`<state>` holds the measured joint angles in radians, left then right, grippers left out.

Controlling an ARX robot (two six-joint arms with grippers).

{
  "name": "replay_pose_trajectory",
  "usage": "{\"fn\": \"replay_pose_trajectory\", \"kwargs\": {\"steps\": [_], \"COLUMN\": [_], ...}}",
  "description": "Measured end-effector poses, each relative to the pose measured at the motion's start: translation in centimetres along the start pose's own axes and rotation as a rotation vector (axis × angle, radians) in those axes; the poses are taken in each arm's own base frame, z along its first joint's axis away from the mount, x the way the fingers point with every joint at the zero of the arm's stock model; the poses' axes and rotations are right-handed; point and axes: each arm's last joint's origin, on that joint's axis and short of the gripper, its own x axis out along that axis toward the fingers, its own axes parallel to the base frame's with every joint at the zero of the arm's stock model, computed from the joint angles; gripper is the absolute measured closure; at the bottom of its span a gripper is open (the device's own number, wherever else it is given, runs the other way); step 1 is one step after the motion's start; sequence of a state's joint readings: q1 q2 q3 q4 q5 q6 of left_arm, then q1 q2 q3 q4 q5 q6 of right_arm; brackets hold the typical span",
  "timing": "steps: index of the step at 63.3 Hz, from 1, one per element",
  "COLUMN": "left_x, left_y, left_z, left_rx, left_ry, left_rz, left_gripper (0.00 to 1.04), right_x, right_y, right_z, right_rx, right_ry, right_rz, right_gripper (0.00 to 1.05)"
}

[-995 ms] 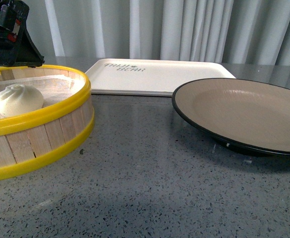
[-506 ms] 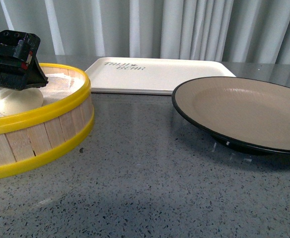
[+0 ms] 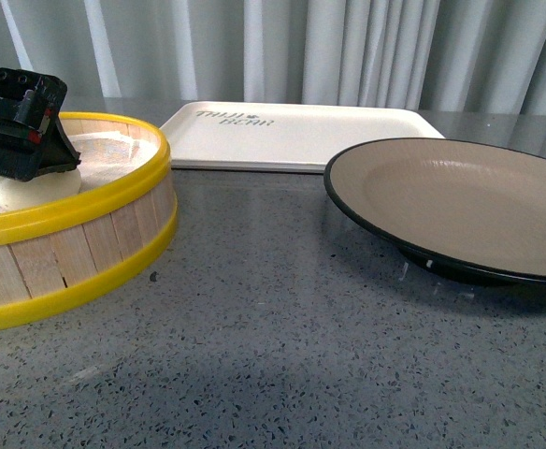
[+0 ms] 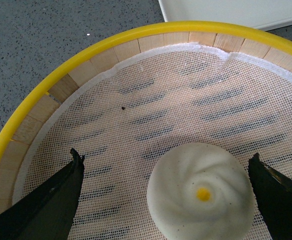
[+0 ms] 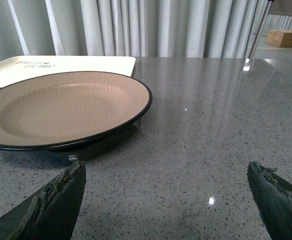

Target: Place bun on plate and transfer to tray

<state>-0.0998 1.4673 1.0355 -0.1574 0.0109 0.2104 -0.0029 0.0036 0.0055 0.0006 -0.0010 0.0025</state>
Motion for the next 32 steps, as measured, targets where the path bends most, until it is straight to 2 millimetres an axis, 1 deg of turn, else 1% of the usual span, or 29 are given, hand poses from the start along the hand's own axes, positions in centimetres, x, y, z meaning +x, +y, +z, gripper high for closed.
{"fn": "replay_pose_trajectory", "kwargs": {"steps": [4,5,13,14,19,20,22,26,32], "left_x": [-0.02,-0.04,-0.09,-0.1,-0.14,-0.14,-0.16,-0.21,-0.3], "left_y": [0.01,0.0,-0.01,-0.01,-0.01,-0.01,-0.01,-0.02,-0.02], "left_z": [-0.04,-0.06,-0.11,-0.1,-0.1,-0.1,-0.09,-0.1,-0.09], "left_rx": [0.005,0.005,0.008,0.009,0.012,0.012,0.013,0.013,0.014], "left_ry": [0.001,0.002,0.003,0.003,0.003,0.004,0.003,0.005,0.005], "left_rz": [0.0,-0.002,-0.01,-0.011,-0.012,-0.012,-0.012,-0.015,-0.015], "left_gripper": [0.15,0.19,0.37,0.4,0.51,0.54,0.58,0.7,0.84], "right_x": [0.0,0.0,0.0,0.0,0.0,0.0,0.0,0.0,0.0], "right_y": [0.0,0.0,0.0,0.0,0.0,0.0,0.0,0.0,0.0], "right_z": [0.0,0.0,0.0,0.0,0.0,0.0,0.0,0.0,0.0], "right_rx": [0.0,0.0,0.0,0.0,0.0,0.0,0.0,0.0,0.0], "right_ry": [0.0,0.0,0.0,0.0,0.0,0.0,0.0,0.0,0.0], "right_rz": [0.0,0.0,0.0,0.0,0.0,0.0,0.0,0.0,0.0], "right_gripper": [0.08,0.08,0.08,0.08,0.08,0.08,0.08,0.08,0.08]}}
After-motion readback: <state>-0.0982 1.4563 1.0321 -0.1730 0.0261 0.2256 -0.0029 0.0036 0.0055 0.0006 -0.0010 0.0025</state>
